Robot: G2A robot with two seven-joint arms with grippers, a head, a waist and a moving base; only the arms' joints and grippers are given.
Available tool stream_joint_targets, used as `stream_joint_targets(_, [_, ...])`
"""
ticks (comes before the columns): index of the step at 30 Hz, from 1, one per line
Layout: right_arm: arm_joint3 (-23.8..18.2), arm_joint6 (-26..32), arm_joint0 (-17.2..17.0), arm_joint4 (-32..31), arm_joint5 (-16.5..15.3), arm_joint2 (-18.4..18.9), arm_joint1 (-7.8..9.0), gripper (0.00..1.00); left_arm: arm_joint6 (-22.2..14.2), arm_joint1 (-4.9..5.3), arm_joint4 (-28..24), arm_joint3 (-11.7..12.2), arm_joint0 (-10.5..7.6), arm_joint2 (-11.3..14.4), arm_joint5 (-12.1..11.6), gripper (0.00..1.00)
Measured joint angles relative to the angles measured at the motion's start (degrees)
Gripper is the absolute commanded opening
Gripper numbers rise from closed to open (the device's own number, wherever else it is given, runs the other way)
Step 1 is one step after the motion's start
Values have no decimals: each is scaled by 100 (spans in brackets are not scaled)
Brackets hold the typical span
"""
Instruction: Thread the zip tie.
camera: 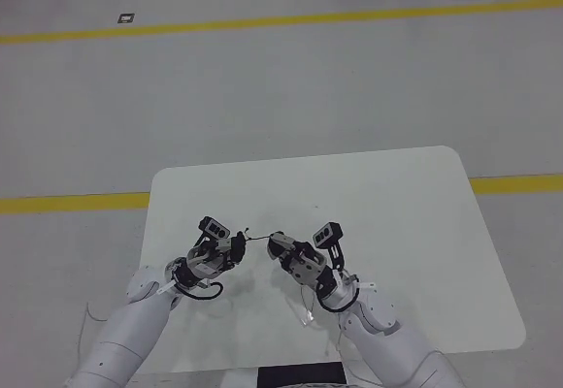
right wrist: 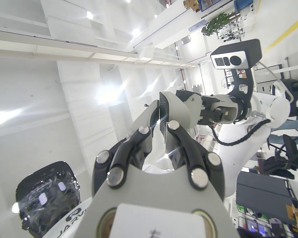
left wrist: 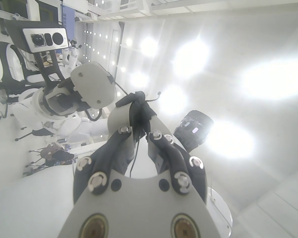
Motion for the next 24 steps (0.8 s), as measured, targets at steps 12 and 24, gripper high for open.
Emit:
stream_joint_targets(12, [-28, 90, -135, 28, 0, 192, 4, 0, 0, 0, 0, 0, 0, 0, 0, 0])
stream_joint_targets(24, [-10, 134, -189, 92, 0, 326, 8, 0, 0, 0, 0, 0, 0, 0, 0, 0])
